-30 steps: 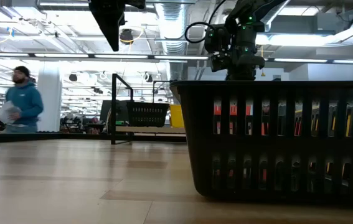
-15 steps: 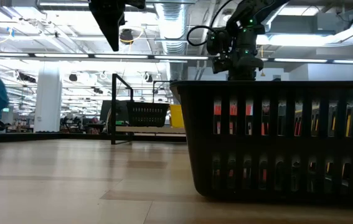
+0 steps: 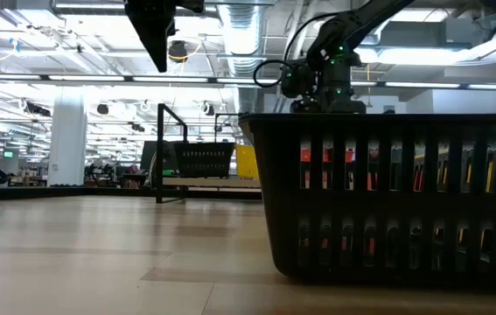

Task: Stack baskets on shelf by color
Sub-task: Adjust the orange bin on the shelf, then stack the left orange bin on top of the other orange bin on the shelf

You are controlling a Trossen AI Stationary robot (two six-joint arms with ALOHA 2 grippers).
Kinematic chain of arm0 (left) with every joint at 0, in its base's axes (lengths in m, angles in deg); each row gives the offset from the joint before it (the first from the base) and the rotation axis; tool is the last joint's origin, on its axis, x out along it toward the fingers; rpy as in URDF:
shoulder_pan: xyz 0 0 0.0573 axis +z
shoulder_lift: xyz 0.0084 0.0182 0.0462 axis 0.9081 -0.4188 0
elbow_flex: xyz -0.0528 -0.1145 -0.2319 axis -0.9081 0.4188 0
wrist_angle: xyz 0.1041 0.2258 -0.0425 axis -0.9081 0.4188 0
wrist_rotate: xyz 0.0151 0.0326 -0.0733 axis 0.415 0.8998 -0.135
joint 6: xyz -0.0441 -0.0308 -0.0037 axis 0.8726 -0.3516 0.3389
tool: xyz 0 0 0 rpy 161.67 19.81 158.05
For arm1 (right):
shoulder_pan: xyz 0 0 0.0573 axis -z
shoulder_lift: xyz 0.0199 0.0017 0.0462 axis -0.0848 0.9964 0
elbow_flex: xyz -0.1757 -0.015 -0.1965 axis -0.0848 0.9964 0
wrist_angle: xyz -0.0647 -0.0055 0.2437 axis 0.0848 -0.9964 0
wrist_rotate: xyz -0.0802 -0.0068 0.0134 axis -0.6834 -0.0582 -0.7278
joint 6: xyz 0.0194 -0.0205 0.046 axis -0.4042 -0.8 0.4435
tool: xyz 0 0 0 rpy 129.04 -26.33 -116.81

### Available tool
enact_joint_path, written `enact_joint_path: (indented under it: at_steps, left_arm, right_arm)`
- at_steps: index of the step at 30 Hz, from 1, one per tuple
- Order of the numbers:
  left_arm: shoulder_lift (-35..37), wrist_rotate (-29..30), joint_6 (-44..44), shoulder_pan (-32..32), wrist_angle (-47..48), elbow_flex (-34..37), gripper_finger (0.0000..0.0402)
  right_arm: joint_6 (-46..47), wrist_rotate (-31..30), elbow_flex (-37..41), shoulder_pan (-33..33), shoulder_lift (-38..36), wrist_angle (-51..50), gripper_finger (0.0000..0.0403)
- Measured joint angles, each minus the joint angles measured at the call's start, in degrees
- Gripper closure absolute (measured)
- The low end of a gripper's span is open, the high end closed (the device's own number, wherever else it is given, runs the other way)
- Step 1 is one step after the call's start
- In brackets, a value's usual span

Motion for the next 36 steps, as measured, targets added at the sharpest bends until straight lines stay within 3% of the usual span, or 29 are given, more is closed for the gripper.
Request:
enact_joint_path:
  at_steps: [4, 13, 22, 28, 36]
  left_arm:
    - [0.0, 0.0, 0.0, 0.0, 0.0, 0.0, 0.0401]
    - [0.0, 0.0, 0.0, 0.0, -0.2, 0.0, 0.0401]
    - [0.0, 0.0, 0.0, 0.0, -0.3, 0.0, 0.0401]
    - [0.0, 0.0, 0.0, 0.0, -0.3, 0.0, 0.0402]
    - [0.0, 0.0, 0.9, 0.0, -0.3, 0.0, 0.0401]
  right_arm:
    - [1.3, 0.1, 0.2, 0.3, -0.7, -0.7, 0.0391]
    - [3.2, 0.9, 0.3, -0.2, -0.9, -4.6, 0.0308]
    - [2.8, 0.7, -0.2, -0.2, -1.0, -6.5, 0.0290]
    - [3.4, 0.3, -4.7, -0.2, -1.0, -7.0, 0.0285]
    - [4.6, 0.2, -13.2, -0.5, -1.1, -11.5, 0.0237]
